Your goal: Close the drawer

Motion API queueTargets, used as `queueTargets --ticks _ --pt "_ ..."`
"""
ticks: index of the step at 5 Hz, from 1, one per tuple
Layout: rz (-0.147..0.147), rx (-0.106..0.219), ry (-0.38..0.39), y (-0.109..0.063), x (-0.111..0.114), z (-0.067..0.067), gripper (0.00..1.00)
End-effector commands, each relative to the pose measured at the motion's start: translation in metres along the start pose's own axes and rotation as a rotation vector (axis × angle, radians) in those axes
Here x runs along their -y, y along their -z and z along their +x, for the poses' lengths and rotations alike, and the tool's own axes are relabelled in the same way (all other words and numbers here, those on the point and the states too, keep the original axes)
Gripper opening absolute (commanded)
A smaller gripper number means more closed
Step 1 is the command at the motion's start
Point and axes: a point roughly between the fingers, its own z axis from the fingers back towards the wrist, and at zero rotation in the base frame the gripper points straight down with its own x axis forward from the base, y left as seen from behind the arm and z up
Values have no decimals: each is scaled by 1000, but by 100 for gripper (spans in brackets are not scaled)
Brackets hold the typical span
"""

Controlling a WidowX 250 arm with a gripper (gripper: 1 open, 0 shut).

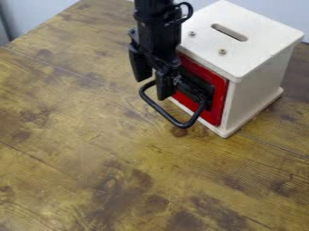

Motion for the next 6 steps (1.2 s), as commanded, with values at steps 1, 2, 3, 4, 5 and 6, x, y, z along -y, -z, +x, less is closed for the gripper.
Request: queueTargets --ticks 1,2,3,4,5,6 --pt "58 91 -24 -45 -4 15 100" --pt "54 98 -14 -42 1 16 100" --pt "38 95 -9 -39 6 13 100" --pt "35 90 1 -27 13 15 100" --pt "30 80 14 -16 19 18 100" --pt "17 64 48 -3 20 17 100"
